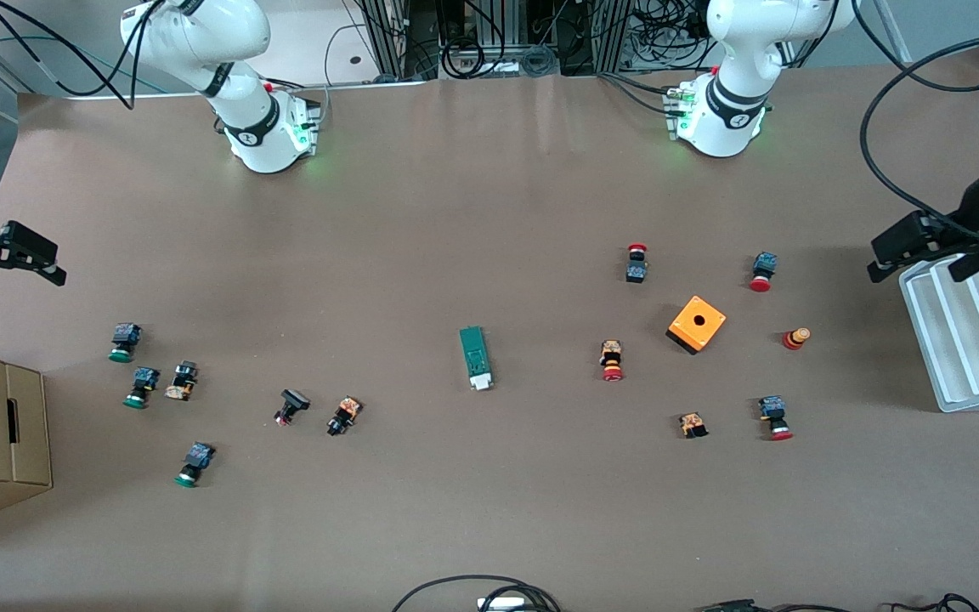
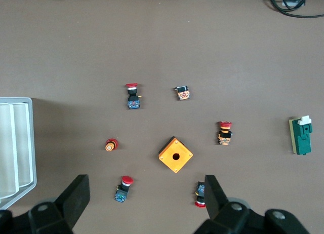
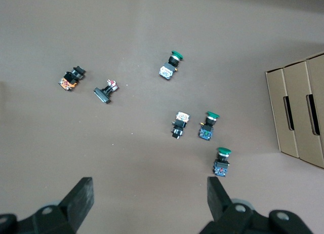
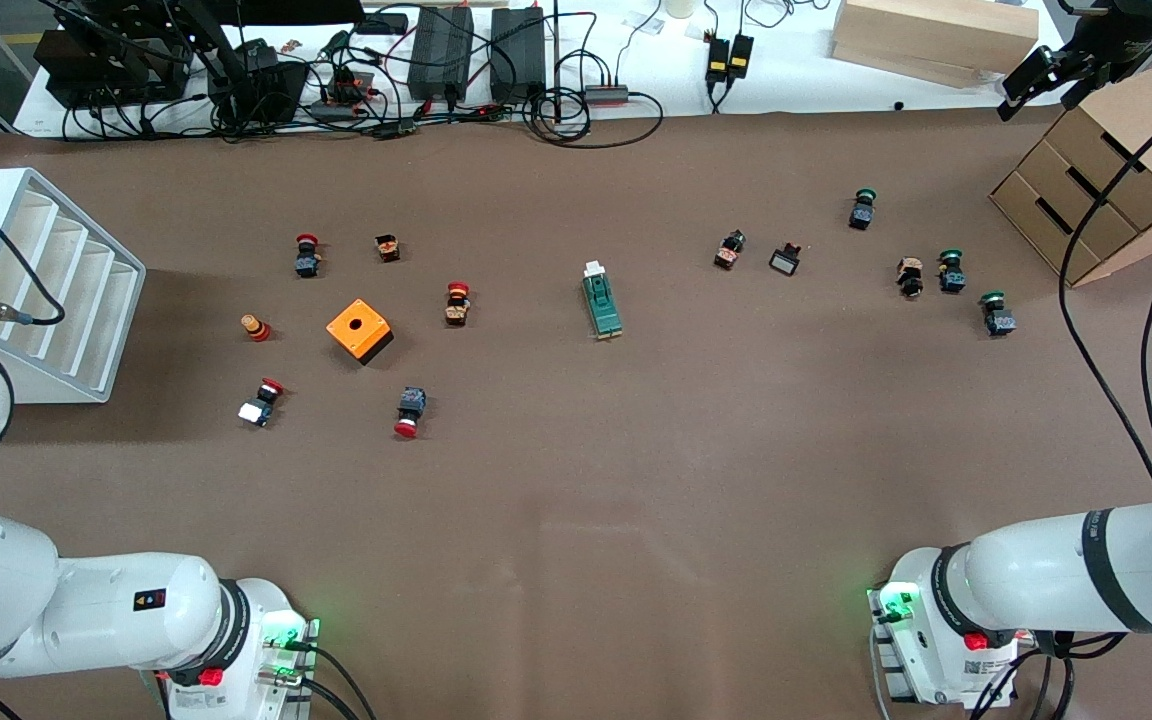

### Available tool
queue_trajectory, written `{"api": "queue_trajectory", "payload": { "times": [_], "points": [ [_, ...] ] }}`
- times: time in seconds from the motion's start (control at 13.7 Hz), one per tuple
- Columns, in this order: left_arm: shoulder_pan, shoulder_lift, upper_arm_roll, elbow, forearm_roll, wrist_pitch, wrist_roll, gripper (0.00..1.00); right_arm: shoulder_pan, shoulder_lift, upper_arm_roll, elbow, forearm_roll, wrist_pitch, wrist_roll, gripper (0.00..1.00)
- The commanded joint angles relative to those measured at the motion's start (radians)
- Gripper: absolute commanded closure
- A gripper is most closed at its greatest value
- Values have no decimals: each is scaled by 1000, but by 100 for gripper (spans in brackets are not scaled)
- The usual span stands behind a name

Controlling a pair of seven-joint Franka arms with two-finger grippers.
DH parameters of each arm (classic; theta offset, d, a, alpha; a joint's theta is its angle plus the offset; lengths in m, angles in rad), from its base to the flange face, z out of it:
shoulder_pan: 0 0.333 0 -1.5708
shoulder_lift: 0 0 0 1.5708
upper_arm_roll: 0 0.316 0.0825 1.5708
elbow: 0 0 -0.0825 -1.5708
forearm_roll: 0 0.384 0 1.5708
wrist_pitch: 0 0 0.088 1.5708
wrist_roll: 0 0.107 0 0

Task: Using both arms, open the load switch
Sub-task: 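Move the left gripper over the green load switch's white handle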

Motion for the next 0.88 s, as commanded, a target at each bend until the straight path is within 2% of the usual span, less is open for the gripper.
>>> {"api": "queue_trajectory", "payload": {
  "times": [0.0,0.15,0.29,0.58,0.8],
  "points": [
    [-8,-1,-30,21,5,-18,9,0,4,-3,-1,12,-24,-11,-7,0],
    [-12,2,-67,41,13,-14,-1,0,4,-1,-3,18,-24,-11,-7,0],
    [-14,-6,-75,48,11,-4,-6,0,3,2,-3,22,-24,-12,-10,0],
    [-90,-23,-76,67,22,-5,-111,0,0,8,-4,21,-24,-15,-7,0],
    [-171,-24,-78,67,88,-5,-230,0,6,14,-3,19,-24,-15,-4,0]
  ]
}}
